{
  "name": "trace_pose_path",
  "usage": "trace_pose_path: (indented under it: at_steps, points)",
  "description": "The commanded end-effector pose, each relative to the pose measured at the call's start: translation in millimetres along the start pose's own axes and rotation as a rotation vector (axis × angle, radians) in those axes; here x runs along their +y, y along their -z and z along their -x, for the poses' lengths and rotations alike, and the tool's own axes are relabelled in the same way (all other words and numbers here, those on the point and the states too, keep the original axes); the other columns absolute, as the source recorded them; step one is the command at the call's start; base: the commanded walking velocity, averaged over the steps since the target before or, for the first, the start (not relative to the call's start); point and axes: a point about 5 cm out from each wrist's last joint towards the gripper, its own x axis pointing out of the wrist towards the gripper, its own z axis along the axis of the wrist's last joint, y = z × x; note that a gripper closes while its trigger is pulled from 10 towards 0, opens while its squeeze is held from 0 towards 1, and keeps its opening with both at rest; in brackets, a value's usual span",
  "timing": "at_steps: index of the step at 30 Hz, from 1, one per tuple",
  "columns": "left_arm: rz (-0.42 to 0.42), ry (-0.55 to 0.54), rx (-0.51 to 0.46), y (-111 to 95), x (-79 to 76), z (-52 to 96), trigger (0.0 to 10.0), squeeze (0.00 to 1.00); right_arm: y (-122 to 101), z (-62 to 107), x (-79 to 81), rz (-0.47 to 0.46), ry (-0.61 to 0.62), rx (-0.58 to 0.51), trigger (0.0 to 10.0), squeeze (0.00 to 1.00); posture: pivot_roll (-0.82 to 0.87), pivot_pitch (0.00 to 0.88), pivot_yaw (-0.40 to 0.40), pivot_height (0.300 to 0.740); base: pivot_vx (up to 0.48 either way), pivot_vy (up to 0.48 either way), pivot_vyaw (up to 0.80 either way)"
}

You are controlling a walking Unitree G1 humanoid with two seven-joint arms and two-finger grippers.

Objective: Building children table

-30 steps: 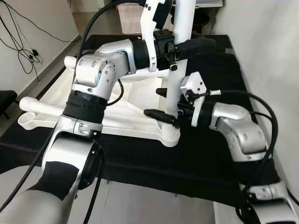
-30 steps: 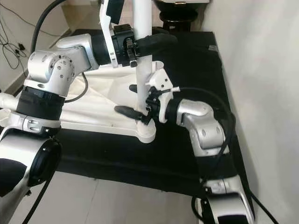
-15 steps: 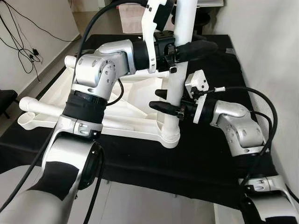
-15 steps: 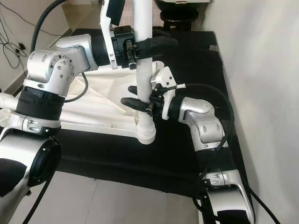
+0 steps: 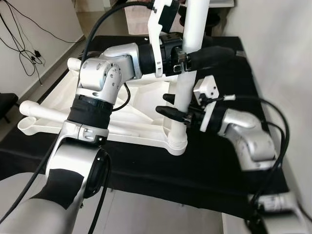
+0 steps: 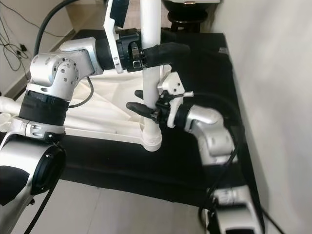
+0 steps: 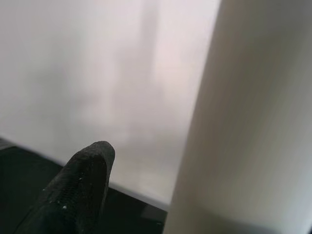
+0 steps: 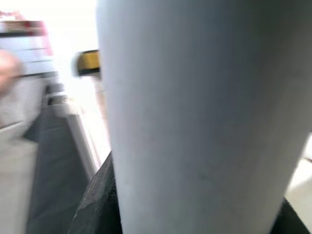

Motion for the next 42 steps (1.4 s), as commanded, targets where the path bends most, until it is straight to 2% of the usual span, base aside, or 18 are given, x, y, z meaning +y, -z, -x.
trace_pose_path:
  at_steps: [1,2,3,4,6,8,17,18,20,24,25,26,27,28,32,35,41,42]
  points:
    - [0.007,0.051,-0.002,2,-12.3,-20.8,10.0,0.00,31,-1.9,24.8,-0.002,0.234,0.164,0.0,0.00,-0.03,0.174,0.039,0.740,0.000,0.000,0.00]
    - [0.007,0.051,-0.002,2,-12.3,-20.8,10.0,0.00,31,-1.9,24.8,-0.002,0.234,0.164,0.0,0.00,-0.03,0.174,0.039,0.740,0.000,0.000,0.00]
    - [0.008,0.047,-0.005,1,-11.8,-20.3,10.0,0.00,37,4.7,31.3,-0.013,0.325,0.179,0.0,0.00,-0.03,0.174,0.039,0.740,0.000,0.000,0.00]
    - [0.008,0.047,-0.005,1,-11.8,-20.3,10.0,0.00,37,4.7,31.3,-0.013,0.325,0.179,0.0,0.00,-0.03,0.174,0.039,0.740,0.000,0.000,0.00]
    - [0.011,0.047,0.009,4,-10.5,-19.5,10.0,0.00,44,6.0,49.4,-0.087,0.318,0.190,0.0,0.00,-0.03,0.168,0.048,0.740,0.000,0.000,0.00]
    - [0.012,0.049,0.016,5,-10.3,-19.5,10.0,0.00,46,4.1,52.1,-0.108,0.310,0.191,0.0,0.00,-0.03,0.168,0.048,0.740,0.000,0.000,0.00]
    - [-0.020,0.004,-0.008,1,-8.8,-1.4,10.0,0.00,47,-2.2,49.4,-0.112,0.312,0.195,0.0,0.00,-0.03,0.157,0.035,0.740,0.000,0.000,0.00]
    - [-0.036,-0.017,-0.031,-8,-9.4,10.3,10.0,0.00,45,-1.5,50.0,-0.109,0.366,0.206,0.0,0.00,-0.02,0.155,0.033,0.740,0.000,0.000,0.00]
    - [-0.036,-0.017,-0.031,-8,-9.4,10.3,10.0,0.00,45,-1.5,50.0,-0.109,0.366,0.206,0.0,0.00,-0.02,0.155,0.033,0.740,0.000,0.000,0.00]
    - [-0.067,-0.034,-0.059,-24,-12.9,28.7,10.0,0.00,44,-3.0,49.8,-0.114,0.392,0.203,0.2,0.00,-0.01,0.148,0.027,0.740,0.000,0.000,0.00]
    - [-0.084,-0.034,-0.063,-29,-15.3,33.5,10.0,0.00,44,-3.5,50.3,-0.122,0.388,0.198,10.0,0.00,-0.01,0.145,0.024,0.740,0.000,0.000,0.00]
    - [-0.084,-0.034,-0.063,-29,-15.3,33.5,10.0,0.00,44,-3.5,50.3,-0.122,0.388,0.198,10.0,0.00,-0.01,0.145,0.024,0.740,0.000,0.000,0.00]
    - [-0.101,-0.038,-0.067,-32,-17.3,38.4,10.0,0.00,43,-3.8,50.2,-0.129,0.388,0.191,10.0,0.72,-0.01,0.145,0.022,0.740,0.000,0.000,0.00]
    - [-0.115,-0.045,-0.070,-36,-18.8,42.7,10.0,0.00,42,-4.3,50.4,-0.138,0.380,0.185,10.0,1.00,-0.01,0.145,0.022,0.740,0.000,0.000,0.00]
    - [-0.142,-0.074,-0.085,-43,-20.4,52.1,10.0,0.00,40,-4.8,48.8,-0.153,0.374,0.172,10.0,1.00,-0.01,0.141,0.020,0.740,0.000,0.000,0.00]
    - [-0.166,-0.111,-0.114,-54,-25.4,66.5,10.0,0.00,40,-3.7,41.4,-0.166,0.398,0.170,10.0,1.00,-0.01,0.140,0.019,0.740,0.000,0.000,0.00]
    - [-0.171,-0.120,-0.136,-61,-35.0,77.7,10.0,0.00,39,-2.0,33.6,-0.170,0.411,0.170,10.0,1.00,-0.01,0.140,0.012,0.740,0.000,0.000,0.00]
    - [-0.175,-0.124,-0.134,-61,-38.0,80.9,10.0,0.00,39,-2.3,30.9,-0.175,0.399,0.162,10.0,0.70,-0.01,0.141,0.010,0.740,0.000,0.000,0.00]
